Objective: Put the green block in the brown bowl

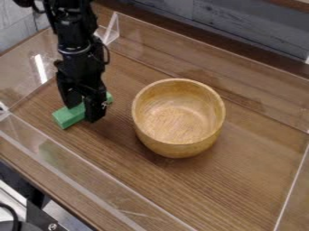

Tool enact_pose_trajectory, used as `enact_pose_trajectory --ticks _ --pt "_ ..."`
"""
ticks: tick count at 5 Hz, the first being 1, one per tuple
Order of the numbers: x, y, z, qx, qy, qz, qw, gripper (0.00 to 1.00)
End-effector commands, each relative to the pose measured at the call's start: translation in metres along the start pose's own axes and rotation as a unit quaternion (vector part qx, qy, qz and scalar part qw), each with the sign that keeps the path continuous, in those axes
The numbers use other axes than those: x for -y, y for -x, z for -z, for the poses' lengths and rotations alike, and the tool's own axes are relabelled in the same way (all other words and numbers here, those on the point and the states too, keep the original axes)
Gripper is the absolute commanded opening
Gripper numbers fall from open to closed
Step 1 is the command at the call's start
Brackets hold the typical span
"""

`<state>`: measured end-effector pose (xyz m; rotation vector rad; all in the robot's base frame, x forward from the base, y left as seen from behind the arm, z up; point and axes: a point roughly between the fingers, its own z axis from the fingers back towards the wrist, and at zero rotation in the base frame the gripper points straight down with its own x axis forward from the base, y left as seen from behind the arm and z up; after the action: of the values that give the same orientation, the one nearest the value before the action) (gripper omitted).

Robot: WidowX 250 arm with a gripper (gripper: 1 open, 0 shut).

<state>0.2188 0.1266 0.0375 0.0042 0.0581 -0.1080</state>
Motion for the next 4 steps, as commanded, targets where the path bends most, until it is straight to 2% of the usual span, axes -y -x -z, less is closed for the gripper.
enact_pose_trajectory --ticks 1,3,4 --pt "-0.0061 -0.0047 -0.0069 0.019 0.001 -0.005 0.9998 1.00" --pt "-0.0072 -0.0082 -0.0064 0.024 0.019 -0.010 0.9995 1.00" --pt "-0.0086 -0.0094 -0.0002 0.024 0.020 -0.008 0.9995 1.00"
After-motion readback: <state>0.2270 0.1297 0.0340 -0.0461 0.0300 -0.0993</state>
